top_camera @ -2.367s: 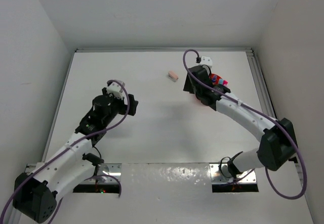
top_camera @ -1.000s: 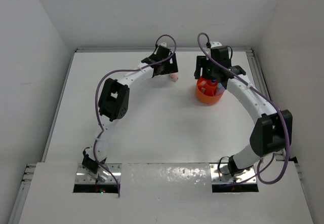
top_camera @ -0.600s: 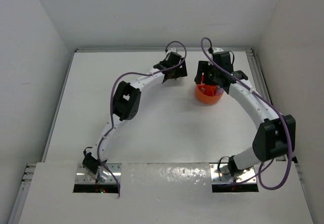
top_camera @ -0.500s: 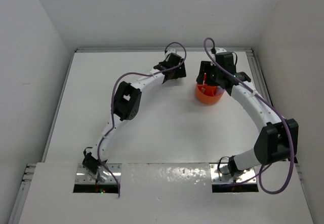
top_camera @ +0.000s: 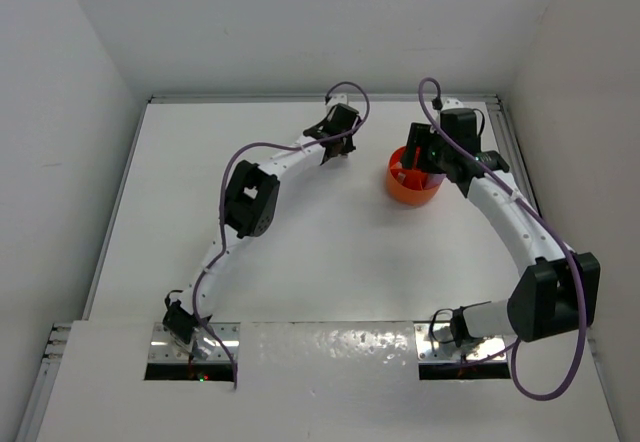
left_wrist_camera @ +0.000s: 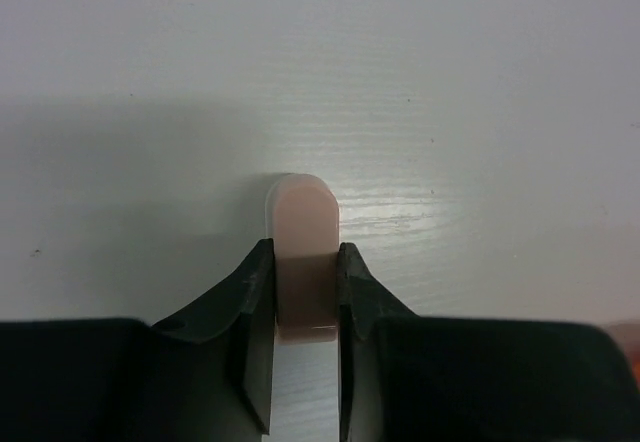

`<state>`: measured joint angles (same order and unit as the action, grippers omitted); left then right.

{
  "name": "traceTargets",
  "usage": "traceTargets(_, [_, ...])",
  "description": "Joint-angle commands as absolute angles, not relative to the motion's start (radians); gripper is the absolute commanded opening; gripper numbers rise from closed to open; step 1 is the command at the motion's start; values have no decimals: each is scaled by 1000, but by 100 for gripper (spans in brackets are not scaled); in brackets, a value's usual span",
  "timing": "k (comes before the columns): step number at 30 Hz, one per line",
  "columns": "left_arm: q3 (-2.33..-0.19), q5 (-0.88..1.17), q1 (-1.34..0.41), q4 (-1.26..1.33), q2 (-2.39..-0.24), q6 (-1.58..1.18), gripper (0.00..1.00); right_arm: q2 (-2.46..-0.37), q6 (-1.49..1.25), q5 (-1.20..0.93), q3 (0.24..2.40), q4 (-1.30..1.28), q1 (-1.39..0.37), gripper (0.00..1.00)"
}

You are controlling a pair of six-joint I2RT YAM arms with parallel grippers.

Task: Sort the stationery into containers
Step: Pick up the stapler from the center of the board.

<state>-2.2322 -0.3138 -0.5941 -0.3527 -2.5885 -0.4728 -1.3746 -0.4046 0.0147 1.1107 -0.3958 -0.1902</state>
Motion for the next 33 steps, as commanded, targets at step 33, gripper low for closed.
traceTargets(33, [-1514, 1203, -506, 104, -1789, 324, 0, -1196, 275, -839, 1256, -493, -118, 62])
